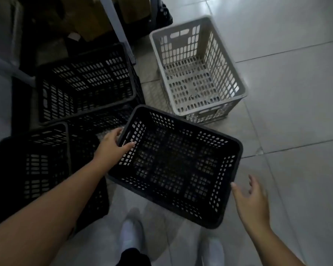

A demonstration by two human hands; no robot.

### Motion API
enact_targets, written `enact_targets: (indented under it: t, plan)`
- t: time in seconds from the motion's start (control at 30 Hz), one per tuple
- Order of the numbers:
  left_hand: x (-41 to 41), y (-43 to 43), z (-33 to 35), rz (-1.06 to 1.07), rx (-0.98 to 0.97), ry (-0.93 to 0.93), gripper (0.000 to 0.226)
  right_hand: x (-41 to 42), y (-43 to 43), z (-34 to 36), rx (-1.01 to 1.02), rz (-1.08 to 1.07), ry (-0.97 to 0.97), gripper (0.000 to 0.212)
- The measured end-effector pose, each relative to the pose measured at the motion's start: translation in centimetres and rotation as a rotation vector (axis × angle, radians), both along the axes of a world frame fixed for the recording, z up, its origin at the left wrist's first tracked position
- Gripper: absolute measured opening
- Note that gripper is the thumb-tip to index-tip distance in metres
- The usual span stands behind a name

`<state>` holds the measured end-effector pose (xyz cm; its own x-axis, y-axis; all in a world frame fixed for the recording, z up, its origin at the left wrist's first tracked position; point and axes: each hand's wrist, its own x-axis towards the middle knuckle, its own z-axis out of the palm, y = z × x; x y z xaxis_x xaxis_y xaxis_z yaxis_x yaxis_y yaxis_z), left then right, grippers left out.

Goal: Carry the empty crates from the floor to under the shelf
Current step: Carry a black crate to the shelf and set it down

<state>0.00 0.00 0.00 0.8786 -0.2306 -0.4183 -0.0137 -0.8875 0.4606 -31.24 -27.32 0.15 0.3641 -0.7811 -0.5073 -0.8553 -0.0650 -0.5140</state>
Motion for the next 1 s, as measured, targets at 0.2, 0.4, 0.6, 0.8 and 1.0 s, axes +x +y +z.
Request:
enact_targets:
  t: [0.2, 0.4, 0.6, 0.8, 1.0]
  plan:
    - [3.8, -0.4, -11.7, 0.157, 0.102, 0.020, 0.076, 1.7, 0.8, -11.6, 0.050, -0.094, 0.018, 0.067]
    - [5.7, 0.3, -14.2, 0.242, 0.101, -0.003, 0.033, 3.9, -1.0, -14.0, -0.021, -0.149, -0.022, 0.032]
    - [1.8, 4.0, -6.3, 0.455, -0.029, 0.002, 0.022, 5.3, -3.4, -4.5, -0.104, 0.009, -0.147, 0.018]
    - [-4.9, 8.2, 10.1, 0.592, -0.105, -0.015, 0.019, 7.9, -5.7, 13.3, -0.147, 0.262, -0.232, 0.011]
    - [-12.5, 14.7, 27.6, 0.691, -0.095, -0.045, 0.021, 9.6, -3.5, 30.3, -0.119, 0.535, -0.339, 0.025]
